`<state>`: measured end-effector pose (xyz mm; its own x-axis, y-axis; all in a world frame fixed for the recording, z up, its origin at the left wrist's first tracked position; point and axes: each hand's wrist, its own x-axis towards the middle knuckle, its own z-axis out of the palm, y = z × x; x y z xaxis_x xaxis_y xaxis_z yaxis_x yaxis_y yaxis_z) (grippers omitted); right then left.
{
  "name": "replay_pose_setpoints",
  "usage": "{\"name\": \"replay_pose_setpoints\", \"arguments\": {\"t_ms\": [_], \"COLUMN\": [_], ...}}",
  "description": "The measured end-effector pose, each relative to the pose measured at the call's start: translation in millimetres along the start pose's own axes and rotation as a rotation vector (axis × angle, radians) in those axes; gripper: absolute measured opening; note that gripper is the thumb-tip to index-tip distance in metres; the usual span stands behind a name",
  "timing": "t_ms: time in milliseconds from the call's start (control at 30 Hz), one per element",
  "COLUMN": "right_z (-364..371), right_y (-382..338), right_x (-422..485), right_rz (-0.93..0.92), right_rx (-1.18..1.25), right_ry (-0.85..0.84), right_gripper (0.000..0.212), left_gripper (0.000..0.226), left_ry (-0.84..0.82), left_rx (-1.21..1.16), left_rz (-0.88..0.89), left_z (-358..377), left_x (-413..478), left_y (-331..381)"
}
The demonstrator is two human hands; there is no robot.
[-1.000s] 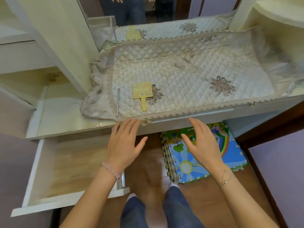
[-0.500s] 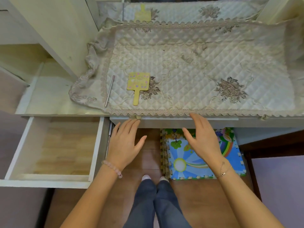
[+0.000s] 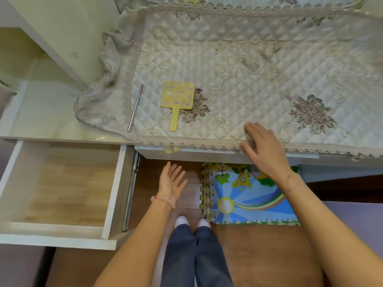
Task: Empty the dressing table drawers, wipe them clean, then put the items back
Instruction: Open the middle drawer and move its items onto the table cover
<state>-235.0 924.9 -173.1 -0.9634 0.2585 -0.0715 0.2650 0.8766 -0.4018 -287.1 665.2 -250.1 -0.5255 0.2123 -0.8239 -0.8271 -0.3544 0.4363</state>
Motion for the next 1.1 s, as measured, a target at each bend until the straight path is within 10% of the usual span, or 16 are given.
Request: {"name": "replay_pose_setpoints", "arguments": {"t_ms": [200,1100], "right_z": [4.5,14.2], "right_y": [11.0,17.4], "right_x": [2.5,1.2], "right_rz": [-0.049,-0.079], "right_rx": [0.002,0.006], "right_ry": [0.024,0.096], "right_gripper": [0.052,0.046], "left_gripper": [0.059,0.059], "left_ry": [0.003,0.063], "left_rx": [-0.444,-0.550], "left_rz": [-0.084,-0.097], "left_z": [11.8,-27.4], "left_x": [33.1,29.9], "left_y": [-3.6,-35.6]}}
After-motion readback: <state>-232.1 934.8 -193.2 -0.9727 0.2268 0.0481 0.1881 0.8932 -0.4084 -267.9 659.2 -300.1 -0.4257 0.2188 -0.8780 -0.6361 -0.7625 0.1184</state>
